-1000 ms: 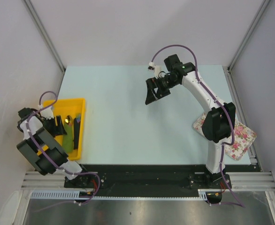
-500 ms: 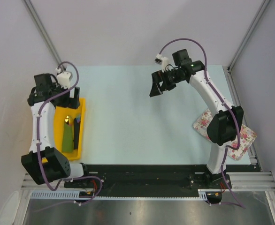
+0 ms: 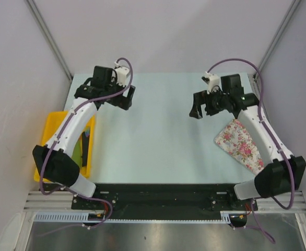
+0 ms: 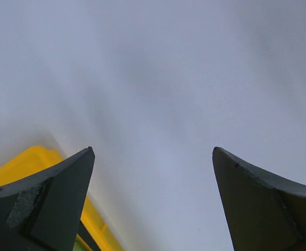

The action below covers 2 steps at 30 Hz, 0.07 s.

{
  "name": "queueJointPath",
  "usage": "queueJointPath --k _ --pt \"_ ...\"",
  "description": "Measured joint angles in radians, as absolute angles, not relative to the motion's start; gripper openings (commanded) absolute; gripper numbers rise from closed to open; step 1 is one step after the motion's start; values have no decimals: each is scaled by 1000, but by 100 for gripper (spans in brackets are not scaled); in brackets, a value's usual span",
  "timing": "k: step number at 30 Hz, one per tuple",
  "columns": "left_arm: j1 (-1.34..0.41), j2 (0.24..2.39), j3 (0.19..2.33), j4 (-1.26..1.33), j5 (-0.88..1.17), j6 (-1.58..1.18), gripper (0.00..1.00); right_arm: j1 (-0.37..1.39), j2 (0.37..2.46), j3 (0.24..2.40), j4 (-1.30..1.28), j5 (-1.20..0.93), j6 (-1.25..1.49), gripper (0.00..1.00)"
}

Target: Place the utensils on the paper napkin and roll it up

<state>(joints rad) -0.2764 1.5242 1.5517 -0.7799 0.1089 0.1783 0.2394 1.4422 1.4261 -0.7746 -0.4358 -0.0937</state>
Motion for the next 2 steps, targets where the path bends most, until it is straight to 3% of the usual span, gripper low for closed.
queueJointPath --k 2 --pt "-304 1543 1552 -774 102 162 100 221 1367 1339 -748 -425 -76 100"
